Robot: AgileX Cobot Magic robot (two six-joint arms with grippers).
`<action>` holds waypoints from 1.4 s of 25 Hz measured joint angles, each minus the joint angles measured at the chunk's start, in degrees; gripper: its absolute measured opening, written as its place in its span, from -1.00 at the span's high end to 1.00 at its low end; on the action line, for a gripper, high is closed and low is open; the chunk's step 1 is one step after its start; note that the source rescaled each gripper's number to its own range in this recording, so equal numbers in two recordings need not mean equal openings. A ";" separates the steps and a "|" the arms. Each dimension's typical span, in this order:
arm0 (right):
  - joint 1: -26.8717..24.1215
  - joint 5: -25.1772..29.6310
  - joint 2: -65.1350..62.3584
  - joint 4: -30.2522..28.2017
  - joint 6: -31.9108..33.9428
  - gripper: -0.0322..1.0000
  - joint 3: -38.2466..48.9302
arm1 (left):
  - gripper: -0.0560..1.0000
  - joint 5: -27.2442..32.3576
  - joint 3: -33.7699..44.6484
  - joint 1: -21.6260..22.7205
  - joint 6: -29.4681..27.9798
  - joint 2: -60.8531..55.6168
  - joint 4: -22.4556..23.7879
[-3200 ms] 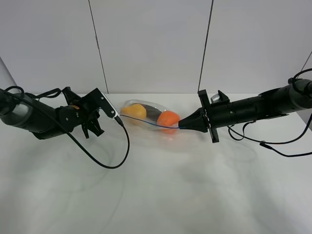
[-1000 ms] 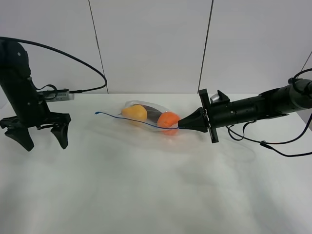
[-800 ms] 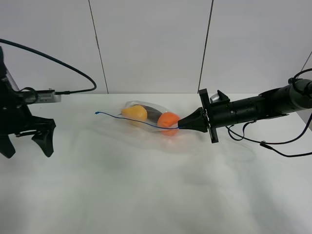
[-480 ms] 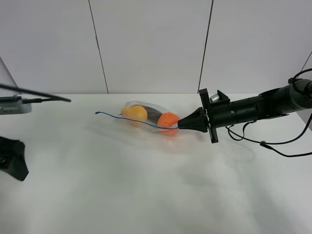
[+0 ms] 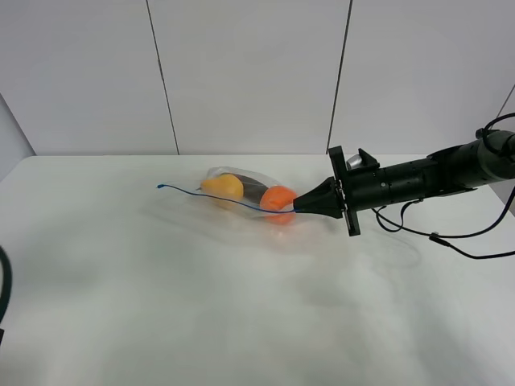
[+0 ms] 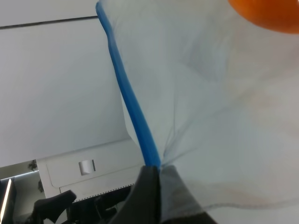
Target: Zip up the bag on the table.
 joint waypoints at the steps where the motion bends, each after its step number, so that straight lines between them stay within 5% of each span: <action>1: 0.00 0.00 0.00 0.00 0.00 0.94 0.00 | -1.00 -0.43 0.22 0.00 0.00 -2.19 0.00; 15: 0.00 -0.06 0.00 0.00 -0.06 0.88 0.00 | -1.00 -0.87 0.30 0.00 0.00 -25.38 -0.06; 18: 0.00 -0.20 0.00 -0.80 0.01 0.53 0.00 | -1.00 -0.87 0.30 0.00 0.00 -25.57 -0.06; 21: 0.00 -1.12 -0.19 -1.97 0.01 -0.21 0.00 | -1.00 -0.87 0.30 0.00 0.00 -25.57 -0.06; 24: -0.05 -4.06 -2.27 -4.50 0.01 -0.67 -0.17 | -1.00 -0.87 0.30 0.00 0.00 -25.57 -0.06; 29: -0.48 -10.60 -7.17 -22.14 7.42 -0.79 -6.09 | -1.00 -0.87 0.30 0.00 0.00 -25.57 -0.06; 35: -0.48 -10.59 -9.31 -55.46 27.58 -0.81 -17.36 | -1.00 -0.87 0.30 0.00 0.00 -25.57 -0.06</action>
